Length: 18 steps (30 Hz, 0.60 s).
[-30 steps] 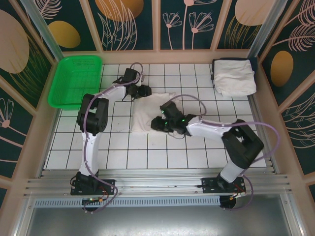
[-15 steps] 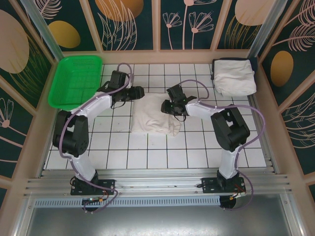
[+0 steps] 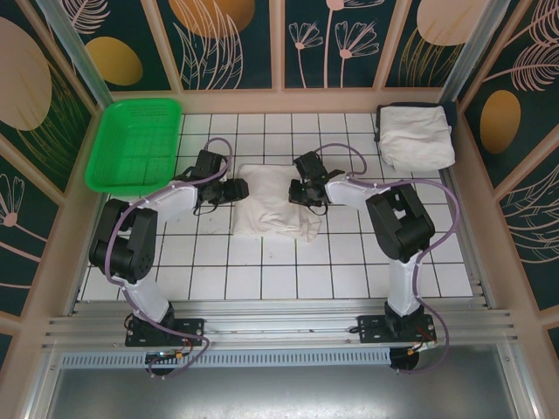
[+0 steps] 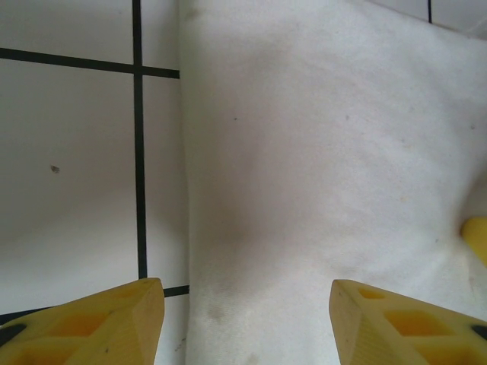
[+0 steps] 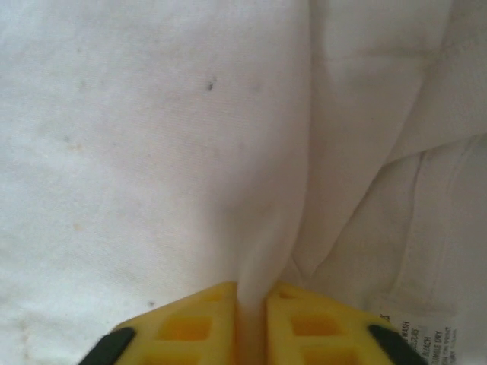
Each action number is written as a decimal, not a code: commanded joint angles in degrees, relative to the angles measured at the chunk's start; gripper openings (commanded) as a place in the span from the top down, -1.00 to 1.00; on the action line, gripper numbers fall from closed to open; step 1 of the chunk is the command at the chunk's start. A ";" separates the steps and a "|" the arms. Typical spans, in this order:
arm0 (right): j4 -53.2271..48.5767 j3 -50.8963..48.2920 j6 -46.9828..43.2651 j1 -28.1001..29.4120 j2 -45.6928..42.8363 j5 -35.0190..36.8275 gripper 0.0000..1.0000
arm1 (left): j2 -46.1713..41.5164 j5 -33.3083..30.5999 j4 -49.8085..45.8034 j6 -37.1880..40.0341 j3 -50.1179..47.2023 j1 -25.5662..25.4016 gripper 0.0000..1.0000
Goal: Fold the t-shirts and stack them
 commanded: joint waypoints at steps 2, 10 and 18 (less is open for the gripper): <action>-0.89 0.77 -0.06 -0.46 -5.29 2.09 1.00 | 0.28 -1.19 1.22 -0.54 -0.61 1.09 -0.18; 0.44 -6.04 1.58 -0.36 -16.41 3.39 1.00 | 1.39 -1.08 0.18 -0.09 1.68 1.38 -0.18; 3.53 -10.32 2.58 -1.33 -18.16 -0.55 1.00 | 2.28 4.15 4.22 -2.64 0.10 1.40 -0.16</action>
